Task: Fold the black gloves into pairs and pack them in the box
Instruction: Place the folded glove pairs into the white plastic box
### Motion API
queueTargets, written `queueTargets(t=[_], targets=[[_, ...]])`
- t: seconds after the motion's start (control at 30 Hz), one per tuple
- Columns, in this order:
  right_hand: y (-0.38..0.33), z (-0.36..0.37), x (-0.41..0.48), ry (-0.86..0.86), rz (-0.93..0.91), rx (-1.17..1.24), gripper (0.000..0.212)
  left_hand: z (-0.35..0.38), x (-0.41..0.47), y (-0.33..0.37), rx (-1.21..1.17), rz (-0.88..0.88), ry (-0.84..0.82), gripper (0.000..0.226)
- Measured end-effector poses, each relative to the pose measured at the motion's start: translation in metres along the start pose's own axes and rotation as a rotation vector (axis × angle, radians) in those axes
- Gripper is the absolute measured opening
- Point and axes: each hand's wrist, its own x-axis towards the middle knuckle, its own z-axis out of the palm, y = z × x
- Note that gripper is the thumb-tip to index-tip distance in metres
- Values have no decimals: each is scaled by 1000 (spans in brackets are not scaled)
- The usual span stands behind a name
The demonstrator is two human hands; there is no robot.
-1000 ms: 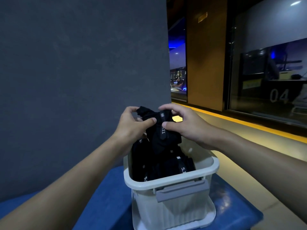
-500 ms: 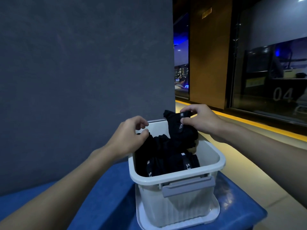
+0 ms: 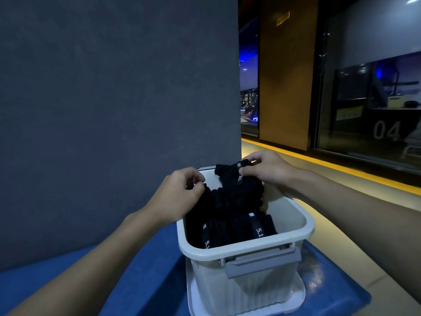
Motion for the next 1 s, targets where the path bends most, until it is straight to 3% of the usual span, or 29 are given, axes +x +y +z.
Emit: queueTargets(t=[0.1,0.2,0.3,0.5,0.77,1.0], targets=[[2,3,0,-72,-163,-329,44,1,0,0,-3,-8,1,12],[5,8,1,-101,-264,-690,34,1,1,-1,8,-11,2,12],[8,10,4,-39,-273,-863,26,0,1,-2,-9,-19,-1,13],[13,-6,4,-182,-225,-952,57,1,1,-4,-17,-39,-3,14],[17,-4,5,-286,-217,-1237,63,1,1,-5,-26,-50,-24,16],[21,-7,5,-268,-188,-1057,66,1,1,-3,-19,-60,-25,16]])
